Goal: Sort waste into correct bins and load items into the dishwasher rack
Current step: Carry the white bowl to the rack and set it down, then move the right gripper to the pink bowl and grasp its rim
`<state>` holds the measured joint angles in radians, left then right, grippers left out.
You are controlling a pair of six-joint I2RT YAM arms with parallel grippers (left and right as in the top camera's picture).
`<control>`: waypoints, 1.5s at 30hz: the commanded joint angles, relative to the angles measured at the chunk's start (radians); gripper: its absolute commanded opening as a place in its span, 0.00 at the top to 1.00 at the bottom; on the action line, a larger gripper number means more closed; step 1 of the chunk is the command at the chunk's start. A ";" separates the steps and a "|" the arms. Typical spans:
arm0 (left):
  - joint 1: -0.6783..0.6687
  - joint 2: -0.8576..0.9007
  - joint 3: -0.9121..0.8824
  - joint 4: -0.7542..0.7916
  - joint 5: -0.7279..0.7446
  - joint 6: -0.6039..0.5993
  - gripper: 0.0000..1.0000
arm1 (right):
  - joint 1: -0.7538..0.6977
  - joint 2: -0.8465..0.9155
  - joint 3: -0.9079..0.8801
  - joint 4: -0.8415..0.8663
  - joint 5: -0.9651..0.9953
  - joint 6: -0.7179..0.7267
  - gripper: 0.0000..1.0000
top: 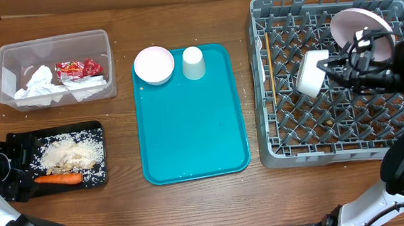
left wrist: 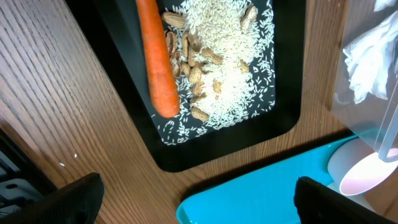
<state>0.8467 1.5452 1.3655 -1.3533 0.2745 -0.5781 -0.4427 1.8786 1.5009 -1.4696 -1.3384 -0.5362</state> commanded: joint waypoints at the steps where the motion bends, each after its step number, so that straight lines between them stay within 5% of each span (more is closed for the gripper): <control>1: 0.004 0.005 -0.002 0.001 0.004 -0.013 0.00 | 0.010 -0.016 -0.052 0.060 -0.076 -0.018 0.95; 6: 0.004 0.005 -0.002 0.001 0.004 -0.012 0.00 | -0.018 -0.016 -0.064 0.159 -0.010 0.122 0.95; 23: 0.004 0.005 -0.002 0.001 0.004 -0.013 0.00 | -0.041 -0.016 -0.071 0.198 0.158 0.230 0.94; 28: 0.004 0.005 -0.002 0.001 0.004 -0.013 0.00 | -0.100 -0.016 -0.059 0.189 0.206 0.284 0.82; 39: 0.004 0.005 -0.002 0.001 0.004 -0.013 0.00 | -0.224 -0.016 0.201 -0.082 0.443 0.289 0.70; 45: 0.004 0.005 -0.002 0.001 0.004 -0.013 0.00 | -0.214 -0.023 0.361 -0.198 0.655 0.424 0.67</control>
<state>0.8471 1.5452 1.3655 -1.3533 0.2745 -0.5781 -0.6659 1.8786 1.7931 -1.6539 -0.8310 -0.1879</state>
